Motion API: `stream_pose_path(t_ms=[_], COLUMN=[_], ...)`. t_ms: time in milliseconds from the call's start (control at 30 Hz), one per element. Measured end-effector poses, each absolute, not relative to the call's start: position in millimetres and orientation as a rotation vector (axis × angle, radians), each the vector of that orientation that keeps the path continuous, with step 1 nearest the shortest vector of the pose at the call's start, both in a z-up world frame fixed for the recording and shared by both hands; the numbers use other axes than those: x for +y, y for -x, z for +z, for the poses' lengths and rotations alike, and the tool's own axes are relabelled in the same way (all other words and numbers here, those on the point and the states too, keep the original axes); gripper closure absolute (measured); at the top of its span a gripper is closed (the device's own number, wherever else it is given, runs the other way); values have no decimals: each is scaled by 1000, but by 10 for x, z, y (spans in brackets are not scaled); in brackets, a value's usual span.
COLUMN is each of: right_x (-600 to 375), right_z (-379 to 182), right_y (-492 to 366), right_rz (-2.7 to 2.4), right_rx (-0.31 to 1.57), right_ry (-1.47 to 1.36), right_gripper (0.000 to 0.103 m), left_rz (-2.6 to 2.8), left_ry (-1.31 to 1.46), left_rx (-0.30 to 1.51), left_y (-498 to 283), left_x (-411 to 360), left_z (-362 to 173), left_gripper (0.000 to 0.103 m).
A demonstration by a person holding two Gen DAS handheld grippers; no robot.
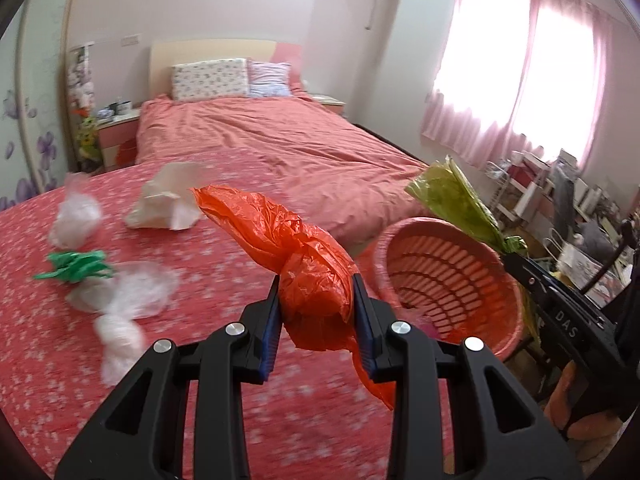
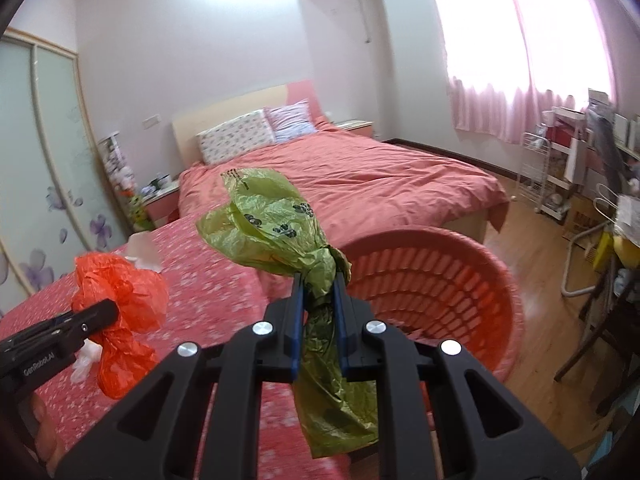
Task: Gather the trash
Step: 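Carry the orange bag and olive-green bag over the basket with both tools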
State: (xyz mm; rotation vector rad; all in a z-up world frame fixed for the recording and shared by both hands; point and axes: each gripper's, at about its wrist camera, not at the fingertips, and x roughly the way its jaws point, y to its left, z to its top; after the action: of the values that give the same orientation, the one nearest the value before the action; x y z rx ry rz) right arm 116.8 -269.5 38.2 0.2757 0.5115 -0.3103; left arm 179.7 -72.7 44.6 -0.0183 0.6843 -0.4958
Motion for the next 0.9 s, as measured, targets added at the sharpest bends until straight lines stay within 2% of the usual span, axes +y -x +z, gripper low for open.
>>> stream_pose_path(t_ms=[567, 900], right_x=[-3373, -3660], right_z=[175, 84], right_y=[-1072, -1184], right_rz=[-443, -484], right_rx=[479, 471], right_ry=[-351, -373], right_gripper=[88, 88], left_rz=[-689, -735], left_ry=[-43, -75], left_rx=[669, 687], left_y=[-1857, -1925], left_x=[-1662, -1955], left_z=[325, 203], left_gripper=[70, 70])
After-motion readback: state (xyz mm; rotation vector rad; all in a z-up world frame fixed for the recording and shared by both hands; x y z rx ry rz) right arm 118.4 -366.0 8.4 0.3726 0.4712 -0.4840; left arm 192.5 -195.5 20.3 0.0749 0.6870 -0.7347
